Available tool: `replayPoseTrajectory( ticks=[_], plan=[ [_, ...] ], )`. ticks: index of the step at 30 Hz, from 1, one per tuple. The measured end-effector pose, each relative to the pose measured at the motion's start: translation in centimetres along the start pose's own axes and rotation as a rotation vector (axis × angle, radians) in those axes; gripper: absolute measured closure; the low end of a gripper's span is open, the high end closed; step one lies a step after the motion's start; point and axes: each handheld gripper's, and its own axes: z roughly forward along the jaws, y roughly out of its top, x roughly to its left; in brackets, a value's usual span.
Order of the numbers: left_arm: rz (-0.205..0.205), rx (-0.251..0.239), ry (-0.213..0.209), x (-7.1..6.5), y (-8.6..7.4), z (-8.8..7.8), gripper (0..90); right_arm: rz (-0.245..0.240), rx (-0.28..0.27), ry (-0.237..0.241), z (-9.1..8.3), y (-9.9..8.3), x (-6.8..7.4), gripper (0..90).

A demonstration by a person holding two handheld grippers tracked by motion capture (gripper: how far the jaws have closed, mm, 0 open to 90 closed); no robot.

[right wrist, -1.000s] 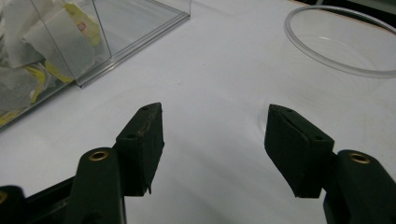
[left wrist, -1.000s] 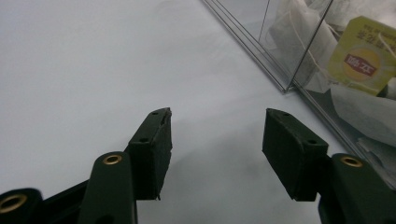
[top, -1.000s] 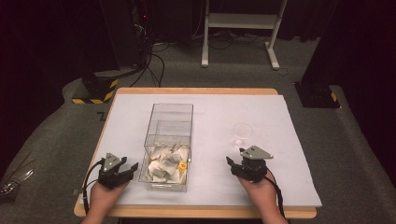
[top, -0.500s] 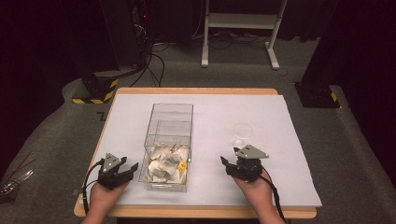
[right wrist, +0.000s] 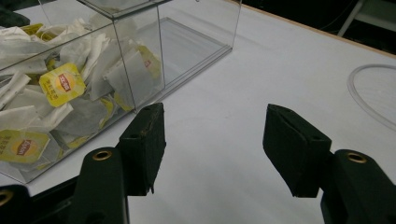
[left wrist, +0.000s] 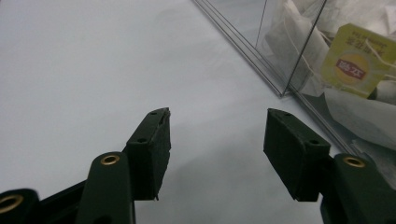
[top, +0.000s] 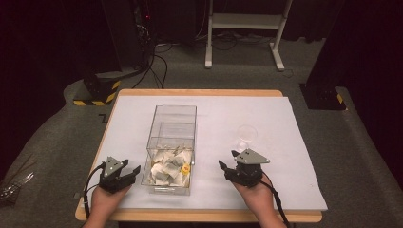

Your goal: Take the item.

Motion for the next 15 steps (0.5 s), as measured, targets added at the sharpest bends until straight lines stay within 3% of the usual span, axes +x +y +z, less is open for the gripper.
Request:
replayPoseTrajectory(
  ticks=[15],
  plan=[
    [0.005,-0.01,-0.019,0.0,-0.1,-0.2,42.1,-0.011,-0.039,0.039,0.5,1.6,1.9,40.1]
  ],
)
